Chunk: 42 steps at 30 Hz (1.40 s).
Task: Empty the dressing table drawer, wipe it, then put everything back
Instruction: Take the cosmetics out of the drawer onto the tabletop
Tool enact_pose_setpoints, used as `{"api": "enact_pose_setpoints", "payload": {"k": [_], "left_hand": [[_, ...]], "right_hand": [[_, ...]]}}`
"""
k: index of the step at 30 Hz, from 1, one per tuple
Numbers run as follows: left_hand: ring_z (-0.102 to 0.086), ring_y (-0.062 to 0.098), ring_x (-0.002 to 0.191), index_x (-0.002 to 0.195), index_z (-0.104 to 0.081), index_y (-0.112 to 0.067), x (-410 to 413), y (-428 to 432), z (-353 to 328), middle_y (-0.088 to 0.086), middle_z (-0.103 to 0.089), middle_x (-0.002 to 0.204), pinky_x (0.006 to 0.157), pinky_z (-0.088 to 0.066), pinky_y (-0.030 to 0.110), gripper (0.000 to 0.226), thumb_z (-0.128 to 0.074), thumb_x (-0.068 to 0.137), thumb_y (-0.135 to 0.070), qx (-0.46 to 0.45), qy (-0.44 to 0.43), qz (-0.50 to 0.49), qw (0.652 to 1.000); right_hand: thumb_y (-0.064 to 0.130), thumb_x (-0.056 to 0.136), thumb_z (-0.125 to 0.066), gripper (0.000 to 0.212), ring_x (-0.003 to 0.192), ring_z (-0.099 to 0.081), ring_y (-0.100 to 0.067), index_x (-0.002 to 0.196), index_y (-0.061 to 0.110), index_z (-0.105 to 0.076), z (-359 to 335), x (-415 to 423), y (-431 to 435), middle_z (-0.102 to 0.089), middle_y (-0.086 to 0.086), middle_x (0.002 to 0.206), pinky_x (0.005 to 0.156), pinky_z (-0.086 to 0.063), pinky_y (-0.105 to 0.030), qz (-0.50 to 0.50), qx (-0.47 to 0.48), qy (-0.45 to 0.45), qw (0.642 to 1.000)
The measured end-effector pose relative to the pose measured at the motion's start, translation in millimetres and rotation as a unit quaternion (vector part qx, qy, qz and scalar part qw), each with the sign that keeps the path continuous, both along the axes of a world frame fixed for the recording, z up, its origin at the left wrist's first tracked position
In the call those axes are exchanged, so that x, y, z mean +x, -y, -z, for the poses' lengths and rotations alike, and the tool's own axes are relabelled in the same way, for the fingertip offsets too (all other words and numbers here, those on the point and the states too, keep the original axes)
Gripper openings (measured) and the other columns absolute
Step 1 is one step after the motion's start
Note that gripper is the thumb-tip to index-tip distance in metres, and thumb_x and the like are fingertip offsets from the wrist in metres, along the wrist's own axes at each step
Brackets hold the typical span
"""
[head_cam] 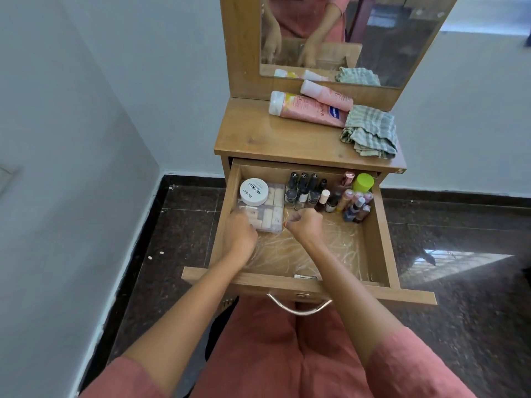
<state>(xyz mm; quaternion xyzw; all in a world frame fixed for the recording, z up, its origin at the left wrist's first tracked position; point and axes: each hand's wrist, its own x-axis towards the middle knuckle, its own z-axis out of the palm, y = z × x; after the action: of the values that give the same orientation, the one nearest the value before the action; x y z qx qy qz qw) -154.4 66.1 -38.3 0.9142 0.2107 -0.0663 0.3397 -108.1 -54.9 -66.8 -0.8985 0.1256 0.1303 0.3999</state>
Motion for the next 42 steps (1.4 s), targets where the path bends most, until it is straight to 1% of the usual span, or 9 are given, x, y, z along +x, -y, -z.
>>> {"api": "enact_pose_setpoints", "payload": {"k": [8, 13, 16, 20, 22, 25, 30, 34, 42], "left_hand": [[-0.046, 0.033, 0.121, 0.133, -0.037, 0.005, 5, -2, 14, 0.018, -0.04, 0.139, 0.097, -0.04, 0.037, 0.045, -0.037, 0.088, 0.01, 0.075, -0.068, 0.085, 0.991], [-0.049, 0.035, 0.117, 0.125, -0.046, 0.005, 6, -6, 12, 0.019, -0.045, 0.133, 0.095, -0.041, 0.038, 0.038, -0.037, 0.088, 0.009, 0.081, -0.075, 0.094, 0.989], [-0.049, 0.035, 0.117, 0.126, -0.045, 0.005, 5, -5, 12, 0.018, -0.042, 0.137, 0.094, -0.041, 0.039, 0.039, -0.033, 0.089, 0.009, 0.097, -0.08, 0.101, 0.987], [-0.052, 0.034, 0.113, 0.121, -0.048, 0.005, 5, -6, 12, 0.018, -0.043, 0.136, 0.091, -0.044, 0.038, 0.035, -0.034, 0.089, 0.009, 0.104, -0.078, 0.108, 0.986], [-0.053, 0.034, 0.111, 0.119, -0.049, 0.005, 4, -6, 10, 0.019, -0.044, 0.134, 0.09, -0.044, 0.039, 0.033, -0.035, 0.089, 0.009, 0.109, -0.079, 0.112, 0.985], [-0.057, 0.034, 0.106, 0.115, -0.051, 0.005, 2, -5, 5, 0.021, -0.053, 0.122, 0.086, -0.046, 0.038, 0.031, -0.034, 0.09, 0.009, 0.132, -0.067, 0.125, 0.981], [-0.056, 0.035, 0.11, 0.119, -0.049, 0.008, 5, -6, 3, 0.023, -0.052, 0.122, 0.089, -0.046, 0.037, 0.034, -0.032, 0.09, 0.012, 0.184, -0.067, 0.168, 0.966], [-0.054, 0.034, 0.114, 0.121, -0.049, 0.006, 5, -7, 5, 0.022, -0.049, 0.125, 0.092, -0.045, 0.037, 0.036, -0.032, 0.09, 0.012, 0.206, -0.09, 0.215, 0.95], [-0.055, 0.032, 0.109, 0.114, -0.053, 0.004, 1, -9, 2, 0.019, -0.052, 0.121, 0.085, -0.045, 0.034, 0.031, -0.034, 0.091, 0.009, 0.217, -0.118, 0.245, 0.937]], "right_hand": [[0.004, 0.081, -0.065, 0.014, 0.07, -0.051, -0.018, 0.083, -0.01, -0.066, 1, 2, -14, -0.055, -0.011, 0.075, 0.058, -0.041, -0.024, 0.018, 0.043, -0.063, 0.997], [0.004, 0.079, -0.066, 0.031, 0.073, -0.053, -0.022, 0.057, 0.009, -0.044, 6, 7, -19, -0.053, -0.008, 0.074, 0.064, -0.042, -0.029, 0.076, 0.075, -0.102, 0.989], [0.008, 0.078, -0.069, 0.029, 0.079, -0.055, -0.023, 0.063, 0.012, -0.044, 10, 8, -22, -0.053, -0.009, 0.085, 0.071, -0.047, -0.032, 0.104, 0.087, -0.114, 0.984], [0.009, 0.076, -0.07, 0.023, 0.093, -0.062, -0.029, 0.093, -0.002, -0.06, 10, 8, -23, -0.064, -0.013, 0.097, 0.085, -0.052, -0.041, 0.124, 0.092, -0.116, 0.981], [0.007, 0.076, -0.069, 0.012, 0.085, -0.062, -0.026, 0.079, -0.001, -0.06, 10, 8, -23, -0.064, -0.013, 0.091, 0.079, -0.052, -0.037, 0.111, 0.078, -0.111, 0.984], [0.007, 0.078, -0.068, 0.028, 0.077, -0.06, -0.024, 0.058, 0.009, -0.048, 9, 9, -23, -0.063, -0.014, 0.083, 0.066, -0.048, -0.031, 0.087, 0.027, -0.096, 0.991], [0.016, 0.078, -0.071, 0.026, 0.08, -0.06, -0.024, 0.062, 0.01, -0.051, 11, 8, -26, -0.068, -0.018, 0.091, 0.071, -0.047, -0.032, 0.052, -0.006, -0.075, 0.996], [0.018, 0.074, -0.075, 0.023, 0.091, -0.065, -0.027, 0.082, -0.001, -0.065, 12, 9, -23, -0.069, -0.016, 0.095, 0.079, -0.052, -0.033, 0.047, -0.011, -0.079, 0.996], [0.016, 0.074, -0.075, 0.026, 0.089, -0.063, -0.025, 0.083, 0.009, -0.052, 11, 0, -20, -0.066, -0.014, 0.092, 0.079, -0.053, -0.035, -0.008, -0.047, -0.091, 0.995]]}}
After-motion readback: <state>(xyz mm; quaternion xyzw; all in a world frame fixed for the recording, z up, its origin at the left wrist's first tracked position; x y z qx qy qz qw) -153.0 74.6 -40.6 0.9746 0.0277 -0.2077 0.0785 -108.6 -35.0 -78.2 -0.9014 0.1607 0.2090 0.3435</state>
